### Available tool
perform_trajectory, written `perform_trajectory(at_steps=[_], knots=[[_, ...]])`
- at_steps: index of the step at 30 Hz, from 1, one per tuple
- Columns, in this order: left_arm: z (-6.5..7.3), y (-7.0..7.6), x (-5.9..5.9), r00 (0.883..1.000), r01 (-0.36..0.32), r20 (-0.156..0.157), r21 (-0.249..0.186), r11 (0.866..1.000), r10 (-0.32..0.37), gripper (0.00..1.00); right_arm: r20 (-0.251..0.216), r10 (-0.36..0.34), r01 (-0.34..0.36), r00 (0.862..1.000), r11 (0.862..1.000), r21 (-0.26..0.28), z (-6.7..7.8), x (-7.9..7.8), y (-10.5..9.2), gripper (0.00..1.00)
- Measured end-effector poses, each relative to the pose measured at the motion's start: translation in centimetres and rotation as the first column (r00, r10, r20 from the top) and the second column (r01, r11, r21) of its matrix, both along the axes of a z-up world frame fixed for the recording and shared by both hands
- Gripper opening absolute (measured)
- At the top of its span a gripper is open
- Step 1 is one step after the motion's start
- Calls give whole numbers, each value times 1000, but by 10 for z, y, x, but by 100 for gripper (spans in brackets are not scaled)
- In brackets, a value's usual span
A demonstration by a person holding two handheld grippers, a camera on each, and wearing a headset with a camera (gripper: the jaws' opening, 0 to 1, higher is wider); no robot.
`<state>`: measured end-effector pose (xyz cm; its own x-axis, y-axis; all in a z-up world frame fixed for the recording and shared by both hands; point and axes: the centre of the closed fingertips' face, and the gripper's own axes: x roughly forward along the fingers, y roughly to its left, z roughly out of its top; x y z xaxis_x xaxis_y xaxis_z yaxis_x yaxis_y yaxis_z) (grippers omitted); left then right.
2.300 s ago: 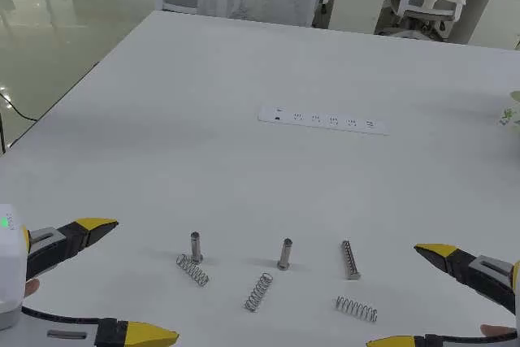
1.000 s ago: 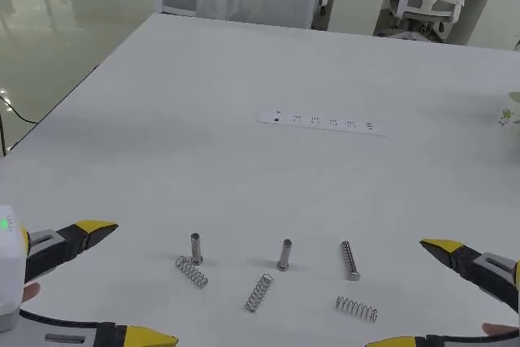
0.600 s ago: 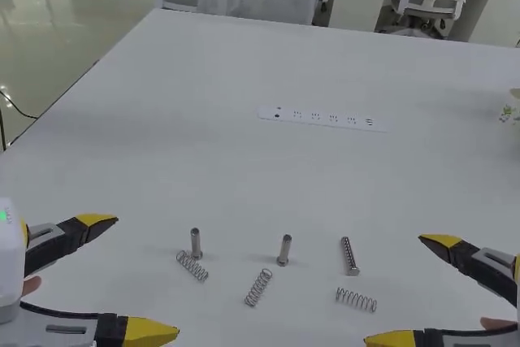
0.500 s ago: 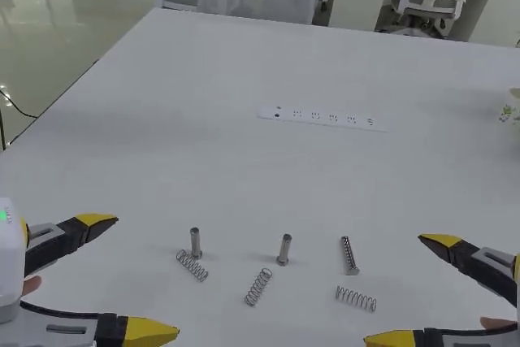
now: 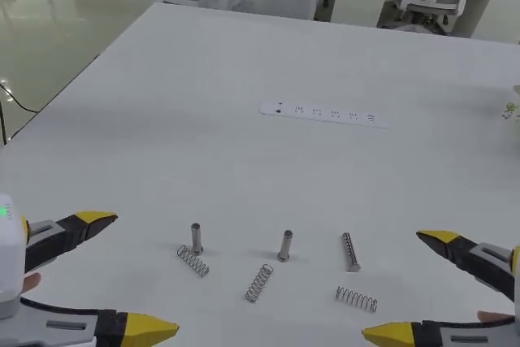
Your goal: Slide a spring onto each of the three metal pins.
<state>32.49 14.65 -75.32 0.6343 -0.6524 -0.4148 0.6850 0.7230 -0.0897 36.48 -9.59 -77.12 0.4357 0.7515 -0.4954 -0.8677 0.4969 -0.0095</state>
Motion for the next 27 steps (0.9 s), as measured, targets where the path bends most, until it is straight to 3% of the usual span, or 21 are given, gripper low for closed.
perform_trajectory(at_steps=[11,17,27], knots=[[-2,3,2,1000,-5,-5,2,1000,5,98,-16,3,-3,1000,1000,8,1,7,8,89],[-2,3,3,1000,-9,-5,-6,1000,9,98,-26,2,-2,1000,1000,2,1,12,13,81],[-5,3,1,1000,-4,-13,-5,1000,4,98,-74,-49,48,996,999,-7,2,36,13,67]])
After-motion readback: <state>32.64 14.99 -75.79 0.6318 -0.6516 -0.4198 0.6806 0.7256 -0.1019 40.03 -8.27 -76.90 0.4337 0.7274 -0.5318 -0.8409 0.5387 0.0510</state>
